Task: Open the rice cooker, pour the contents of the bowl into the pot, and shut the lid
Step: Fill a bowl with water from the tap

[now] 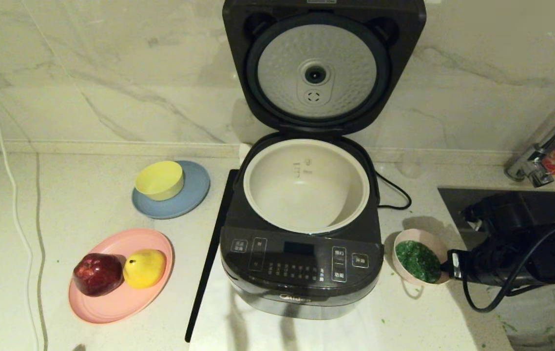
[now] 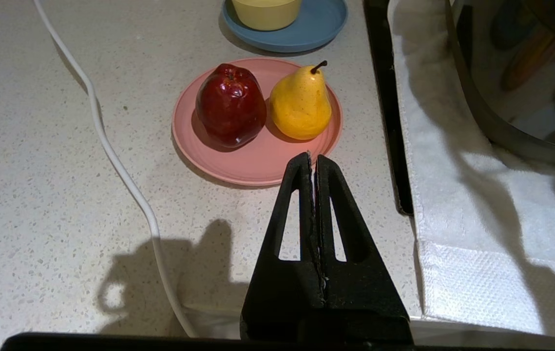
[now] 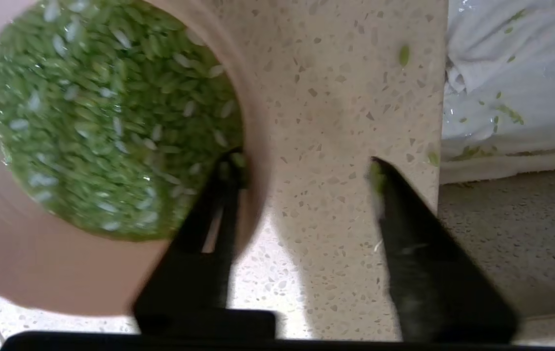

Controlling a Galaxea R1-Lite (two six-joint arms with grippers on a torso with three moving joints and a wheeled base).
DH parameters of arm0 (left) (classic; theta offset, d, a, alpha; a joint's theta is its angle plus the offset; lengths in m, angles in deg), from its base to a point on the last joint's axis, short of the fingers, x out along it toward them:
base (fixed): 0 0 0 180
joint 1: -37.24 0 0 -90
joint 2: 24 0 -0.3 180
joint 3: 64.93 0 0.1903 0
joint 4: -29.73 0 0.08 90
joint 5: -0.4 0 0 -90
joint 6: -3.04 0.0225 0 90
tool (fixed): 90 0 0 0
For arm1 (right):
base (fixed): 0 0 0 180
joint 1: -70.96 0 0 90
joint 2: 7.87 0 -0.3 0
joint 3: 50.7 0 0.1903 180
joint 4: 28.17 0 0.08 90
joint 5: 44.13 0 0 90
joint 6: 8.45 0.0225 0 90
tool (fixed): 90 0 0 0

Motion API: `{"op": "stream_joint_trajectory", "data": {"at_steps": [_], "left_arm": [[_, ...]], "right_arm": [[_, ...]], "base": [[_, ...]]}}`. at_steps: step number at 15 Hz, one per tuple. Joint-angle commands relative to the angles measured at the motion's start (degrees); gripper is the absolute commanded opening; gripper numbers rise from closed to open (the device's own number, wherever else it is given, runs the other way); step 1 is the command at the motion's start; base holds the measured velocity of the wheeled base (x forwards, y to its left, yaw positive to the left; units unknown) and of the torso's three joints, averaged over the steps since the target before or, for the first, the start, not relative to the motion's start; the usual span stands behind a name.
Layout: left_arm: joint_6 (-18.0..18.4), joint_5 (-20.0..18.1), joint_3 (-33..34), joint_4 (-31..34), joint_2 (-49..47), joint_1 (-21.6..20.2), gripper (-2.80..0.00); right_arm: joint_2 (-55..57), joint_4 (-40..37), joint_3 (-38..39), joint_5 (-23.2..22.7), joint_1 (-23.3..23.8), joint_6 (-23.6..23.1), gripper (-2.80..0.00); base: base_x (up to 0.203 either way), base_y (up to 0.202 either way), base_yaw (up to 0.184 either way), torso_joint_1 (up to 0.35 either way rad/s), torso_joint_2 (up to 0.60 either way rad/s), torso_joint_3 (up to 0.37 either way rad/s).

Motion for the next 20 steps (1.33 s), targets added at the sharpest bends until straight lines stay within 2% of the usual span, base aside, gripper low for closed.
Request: {"op": "stream_joint_trajectory", "data": {"at_steps": [1,6,11,17,20], "left_arm": [[0.0,0.0,0.4,0.0,0.0,0.0,-2.8],[0.0,0.0,0.4,0.0,0.0,0.0,-2.8],[0.0,0.0,0.4,0.0,0.0,0.0,-2.8],[0.0,0.0,0.4,0.0,0.0,0.0,-2.8],[0.0,0.0,0.4,0.0,0.0,0.0,-2.8]], "right_arm": [[0.0,0.0,-0.3,0.1,0.0,0.1,-2.8],[-2.8,-0.2,0.3,1.1,1.7,0.1,-2.8],[-7.0,-2.7,0.0,-0.2,7.9,-0.6,-2.8],[-8.1,-5.2,0.0,-12.0,17.4,-0.2,-2.8],[-7.1,-5.7,0.6,-13.3,17.1,-0.2,-2.8]], "base": [[0.0,0.0,0.0,0.0,0.0,0.0],[0.0,0.0,0.0,0.0,0.0,0.0],[0.0,0.0,0.0,0.0,0.0,0.0],[0.0,0.0,0.0,0.0,0.0,0.0],[0.0,0.0,0.0,0.0,0.0,0.0]]}}
